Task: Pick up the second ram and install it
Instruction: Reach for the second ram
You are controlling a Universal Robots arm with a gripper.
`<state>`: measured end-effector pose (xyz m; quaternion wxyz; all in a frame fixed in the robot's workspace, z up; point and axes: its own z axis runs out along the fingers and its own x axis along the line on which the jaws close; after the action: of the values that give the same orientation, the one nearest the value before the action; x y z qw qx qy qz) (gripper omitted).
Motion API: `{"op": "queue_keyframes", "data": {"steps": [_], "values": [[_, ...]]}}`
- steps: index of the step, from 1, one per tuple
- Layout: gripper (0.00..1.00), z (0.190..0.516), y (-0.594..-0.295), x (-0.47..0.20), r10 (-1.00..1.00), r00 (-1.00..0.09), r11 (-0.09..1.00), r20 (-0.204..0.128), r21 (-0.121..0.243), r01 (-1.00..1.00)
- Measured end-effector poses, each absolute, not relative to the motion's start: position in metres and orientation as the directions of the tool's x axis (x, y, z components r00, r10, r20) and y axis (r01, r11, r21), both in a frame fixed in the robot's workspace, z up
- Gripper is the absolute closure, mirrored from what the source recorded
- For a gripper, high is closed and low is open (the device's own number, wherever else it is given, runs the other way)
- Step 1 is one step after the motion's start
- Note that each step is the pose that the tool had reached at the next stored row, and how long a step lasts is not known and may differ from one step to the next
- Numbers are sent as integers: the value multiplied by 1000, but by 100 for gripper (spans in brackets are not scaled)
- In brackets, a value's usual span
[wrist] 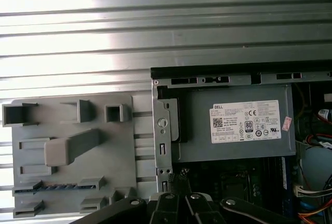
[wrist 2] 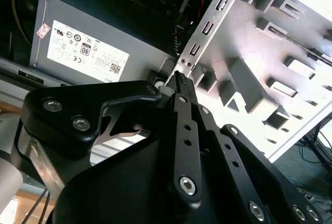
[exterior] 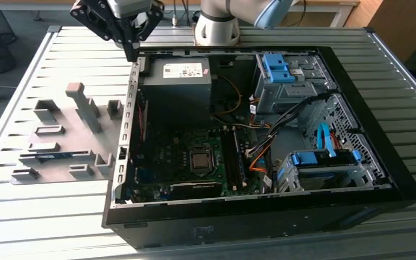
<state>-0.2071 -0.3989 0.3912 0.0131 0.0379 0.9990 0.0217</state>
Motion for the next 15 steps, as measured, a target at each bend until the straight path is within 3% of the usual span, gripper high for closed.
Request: {"op": "queue_keyframes", "data": {"steps": [15], "values": [[89,391,-399,-220,76,-997,996,-24,44,75]]}}
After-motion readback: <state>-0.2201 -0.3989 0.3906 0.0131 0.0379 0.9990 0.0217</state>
